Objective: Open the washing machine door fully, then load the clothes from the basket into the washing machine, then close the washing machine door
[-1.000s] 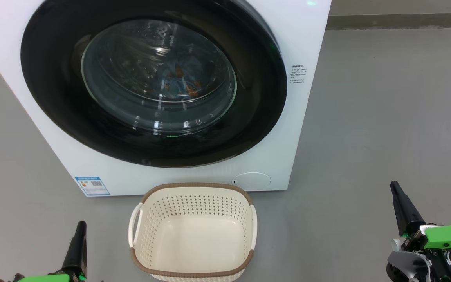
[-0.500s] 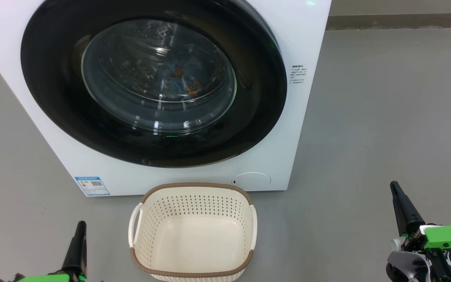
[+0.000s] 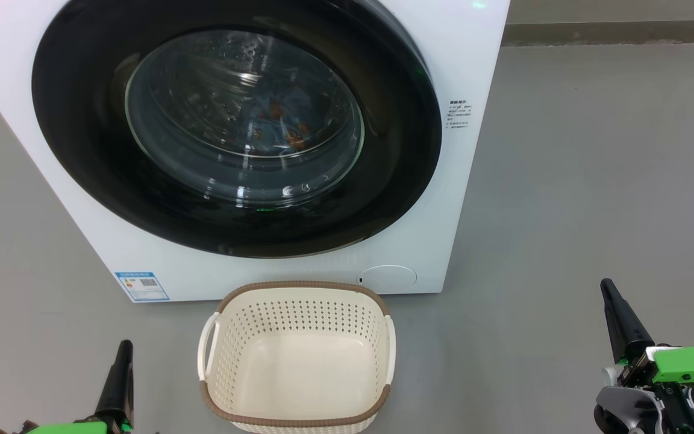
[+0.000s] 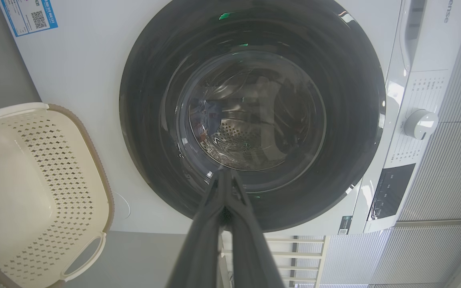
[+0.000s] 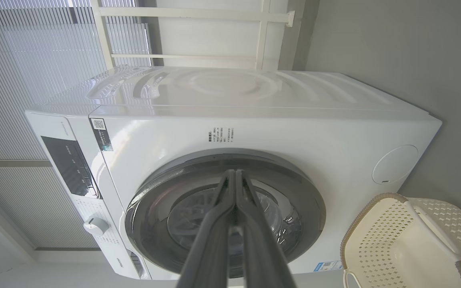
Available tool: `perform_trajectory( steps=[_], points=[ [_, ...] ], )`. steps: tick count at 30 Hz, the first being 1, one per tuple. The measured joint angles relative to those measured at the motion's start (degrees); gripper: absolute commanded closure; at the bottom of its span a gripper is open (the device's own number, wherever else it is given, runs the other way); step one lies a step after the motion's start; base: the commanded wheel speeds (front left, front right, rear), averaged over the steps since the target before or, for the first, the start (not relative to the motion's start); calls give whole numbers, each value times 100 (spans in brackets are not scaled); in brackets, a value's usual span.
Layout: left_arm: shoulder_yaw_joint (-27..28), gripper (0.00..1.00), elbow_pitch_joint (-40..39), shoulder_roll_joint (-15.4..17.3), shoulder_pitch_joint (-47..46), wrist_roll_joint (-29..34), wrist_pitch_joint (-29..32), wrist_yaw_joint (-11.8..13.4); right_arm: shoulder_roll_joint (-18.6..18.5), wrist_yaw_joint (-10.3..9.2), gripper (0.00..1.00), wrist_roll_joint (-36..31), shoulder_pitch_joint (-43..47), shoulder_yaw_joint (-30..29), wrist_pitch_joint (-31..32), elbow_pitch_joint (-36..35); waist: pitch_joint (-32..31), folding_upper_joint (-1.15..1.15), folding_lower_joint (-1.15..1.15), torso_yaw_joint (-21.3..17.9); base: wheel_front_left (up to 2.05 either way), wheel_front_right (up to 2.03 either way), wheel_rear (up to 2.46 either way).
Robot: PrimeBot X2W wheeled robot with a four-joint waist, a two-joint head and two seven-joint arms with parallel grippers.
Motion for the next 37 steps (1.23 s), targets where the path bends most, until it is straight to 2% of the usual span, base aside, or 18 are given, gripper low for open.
perform_trajectory(
  steps=[37],
  points=[
    [1, 100, 0, -1, -1, 0, 0, 0, 4, 0, 100, 0, 0, -11, 5, 0, 0, 0, 0, 0, 0, 0, 0]
  ],
)
